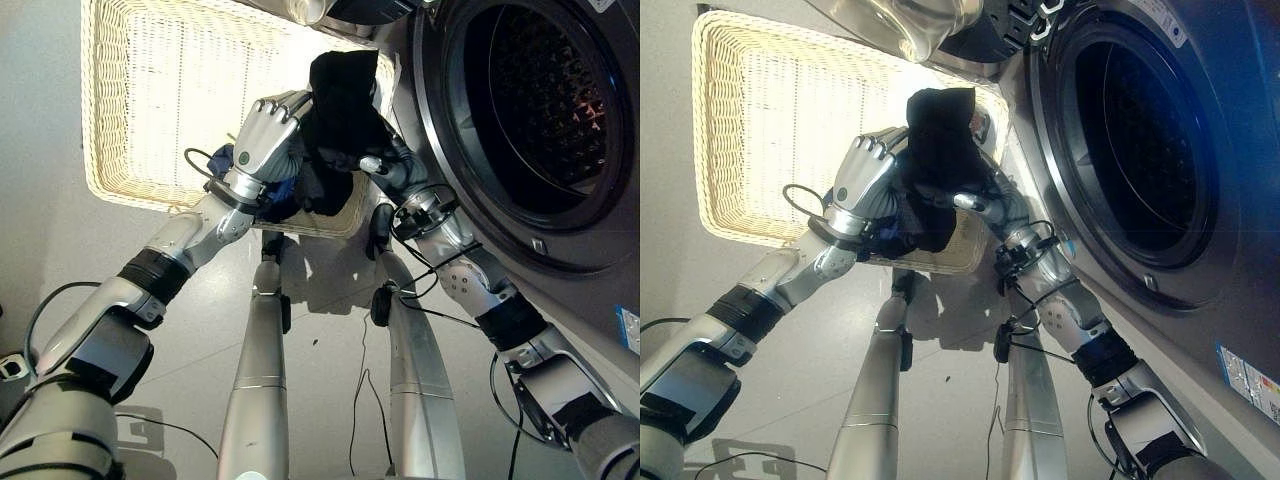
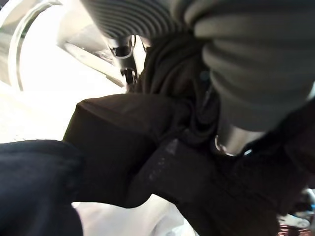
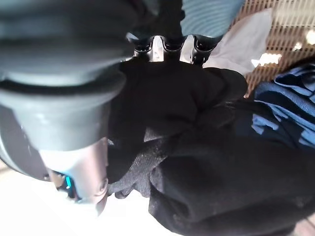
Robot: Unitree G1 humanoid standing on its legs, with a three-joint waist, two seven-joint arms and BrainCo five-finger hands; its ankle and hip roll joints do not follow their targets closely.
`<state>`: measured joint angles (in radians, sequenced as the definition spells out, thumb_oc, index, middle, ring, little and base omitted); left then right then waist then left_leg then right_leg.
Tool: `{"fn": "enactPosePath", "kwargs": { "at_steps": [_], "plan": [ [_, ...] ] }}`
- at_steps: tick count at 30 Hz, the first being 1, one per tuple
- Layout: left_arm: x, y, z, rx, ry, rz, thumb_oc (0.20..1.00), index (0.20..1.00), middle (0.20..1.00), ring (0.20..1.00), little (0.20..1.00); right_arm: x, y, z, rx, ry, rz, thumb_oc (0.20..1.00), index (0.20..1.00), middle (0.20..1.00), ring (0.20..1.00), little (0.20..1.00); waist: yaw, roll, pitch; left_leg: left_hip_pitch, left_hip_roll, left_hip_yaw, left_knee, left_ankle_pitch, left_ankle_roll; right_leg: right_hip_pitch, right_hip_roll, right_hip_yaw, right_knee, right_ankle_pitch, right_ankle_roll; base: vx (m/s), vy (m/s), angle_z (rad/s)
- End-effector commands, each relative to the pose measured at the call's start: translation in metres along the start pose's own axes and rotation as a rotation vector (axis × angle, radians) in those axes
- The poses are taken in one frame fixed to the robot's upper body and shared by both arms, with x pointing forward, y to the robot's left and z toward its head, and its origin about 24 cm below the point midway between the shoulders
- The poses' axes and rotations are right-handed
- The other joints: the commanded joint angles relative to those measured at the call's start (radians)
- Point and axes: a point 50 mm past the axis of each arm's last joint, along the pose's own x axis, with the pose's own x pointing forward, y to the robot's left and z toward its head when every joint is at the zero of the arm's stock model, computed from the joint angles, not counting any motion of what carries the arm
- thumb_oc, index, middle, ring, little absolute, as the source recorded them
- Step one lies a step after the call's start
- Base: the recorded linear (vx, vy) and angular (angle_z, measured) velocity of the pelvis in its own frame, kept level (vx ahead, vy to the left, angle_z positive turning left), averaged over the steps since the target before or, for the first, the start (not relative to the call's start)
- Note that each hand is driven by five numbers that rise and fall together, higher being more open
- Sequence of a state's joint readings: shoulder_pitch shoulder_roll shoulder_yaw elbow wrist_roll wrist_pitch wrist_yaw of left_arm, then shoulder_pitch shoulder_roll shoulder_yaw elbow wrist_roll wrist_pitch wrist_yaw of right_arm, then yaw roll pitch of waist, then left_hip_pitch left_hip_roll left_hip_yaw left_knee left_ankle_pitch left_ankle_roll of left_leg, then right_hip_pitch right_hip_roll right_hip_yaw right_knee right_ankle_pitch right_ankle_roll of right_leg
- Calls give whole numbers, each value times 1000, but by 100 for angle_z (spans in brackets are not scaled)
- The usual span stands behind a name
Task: Put the clothes into the washing machine.
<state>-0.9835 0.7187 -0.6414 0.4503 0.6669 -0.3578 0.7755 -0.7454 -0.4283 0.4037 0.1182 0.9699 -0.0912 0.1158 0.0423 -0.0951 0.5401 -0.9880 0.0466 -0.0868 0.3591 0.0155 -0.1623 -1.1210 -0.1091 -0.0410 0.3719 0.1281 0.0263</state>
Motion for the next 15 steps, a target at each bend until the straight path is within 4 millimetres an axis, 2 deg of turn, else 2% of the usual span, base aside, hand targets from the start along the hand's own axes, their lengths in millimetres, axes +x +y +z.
{"fn": "enactPosePath", "kwargs": {
  "at_steps": [1,5,6,7,15],
  "plan": [
    [30,16,40,-89,-171,178,200,200,200,200,200,4,42,3,66,-8,195,1000,1000,1000,1000,1000,-23,102,-20,-7,-114,10,-59,81,89,53,41,-125,6,-19,104,0,0,0],
    [33,15,47,-100,-201,177,200,200,200,200,200,7,44,-4,62,32,168,1000,1000,1000,1000,1000,-24,103,-20,-4,-115,15,-66,87,89,56,41,-128,-5,-10,104,0,0,0],
    [33,15,48,-100,-205,177,200,200,200,200,200,7,44,-4,67,32,168,649,649,649,649,649,-23,103,-20,-3,-115,15,-69,89,90,57,42,-129,-8,-8,103,0,0,0],
    [34,14,49,-103,-208,177,200,200,200,200,200,8,44,-4,69,30,161,200,200,200,200,200,-24,104,-20,-2,-115,17,-71,90,90,57,43,-129,-11,-7,103,0,0,0],
    [36,13,58,-128,-228,217,200,200,200,200,200,8,43,-7,92,33,118,200,200,200,200,200,-28,102,-20,2,-115,20,-83,97,92,60,47,-125,-21,0,102,0,0,0]
  ]
}}
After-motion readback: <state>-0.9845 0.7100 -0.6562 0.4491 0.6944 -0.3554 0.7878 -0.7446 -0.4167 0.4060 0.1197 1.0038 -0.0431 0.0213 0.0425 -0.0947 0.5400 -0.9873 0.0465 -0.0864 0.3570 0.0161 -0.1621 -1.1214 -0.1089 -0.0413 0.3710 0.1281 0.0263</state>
